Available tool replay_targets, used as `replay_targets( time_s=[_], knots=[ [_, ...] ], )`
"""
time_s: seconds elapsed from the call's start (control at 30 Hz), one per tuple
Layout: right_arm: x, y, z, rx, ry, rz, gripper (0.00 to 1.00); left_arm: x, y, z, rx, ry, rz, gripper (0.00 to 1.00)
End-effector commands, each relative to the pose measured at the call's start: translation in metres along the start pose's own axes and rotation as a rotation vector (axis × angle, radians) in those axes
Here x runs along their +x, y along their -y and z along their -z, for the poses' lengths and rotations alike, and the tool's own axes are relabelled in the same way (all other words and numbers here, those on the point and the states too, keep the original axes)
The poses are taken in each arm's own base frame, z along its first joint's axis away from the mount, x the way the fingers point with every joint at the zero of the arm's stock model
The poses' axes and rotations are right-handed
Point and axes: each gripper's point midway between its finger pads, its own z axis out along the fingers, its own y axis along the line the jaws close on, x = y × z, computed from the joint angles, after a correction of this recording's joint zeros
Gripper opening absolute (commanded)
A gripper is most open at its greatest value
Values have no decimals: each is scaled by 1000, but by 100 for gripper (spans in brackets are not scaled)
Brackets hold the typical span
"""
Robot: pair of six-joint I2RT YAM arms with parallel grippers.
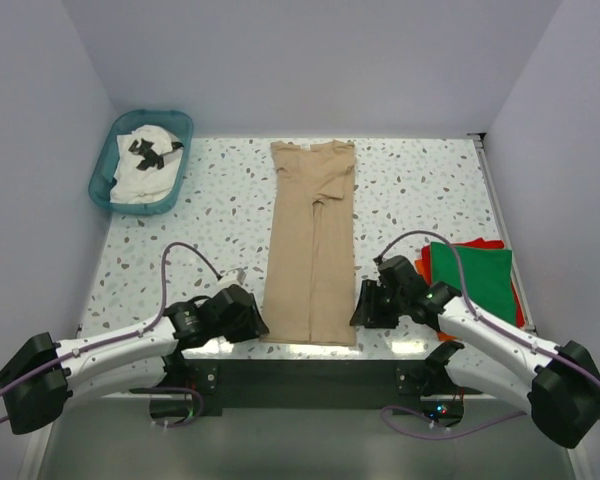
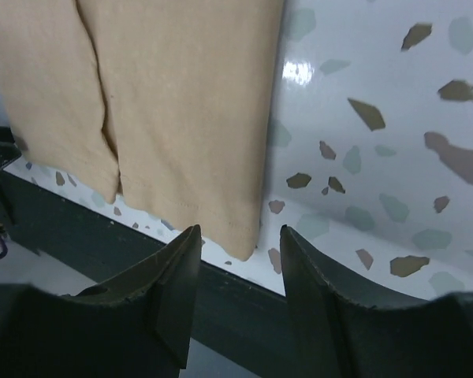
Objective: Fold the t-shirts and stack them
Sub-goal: Fold the tshirt
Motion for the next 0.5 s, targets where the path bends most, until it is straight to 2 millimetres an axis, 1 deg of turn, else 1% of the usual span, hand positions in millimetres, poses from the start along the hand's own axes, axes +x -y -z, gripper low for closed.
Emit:
replay_targets(
  time_s=[0.0,0.03,0.07,0.17,0.33,0.47],
  knots=[
    [26,-7,-4,-62,-96,-94,48,11,-3,-2,3,-45,12,46],
    [31,-7,-5,-65,-109,-93,48,13,-4,-2,-4,-50,8,46],
    [36,-2,-7,-52,-120,-100,48,14,-6,-3,-14,-54,7,46],
    [44,4,-10,-45,-138,-123,46,16,-9,-4,-26,-58,14,46],
    [49,1,-15,-71,-155,-171,45,20,-12,-6,-34,-72,15,45],
    [50,0,-19,-79,-162,-183,44,25,-12,-8,-39,-86,12,41]
  ],
)
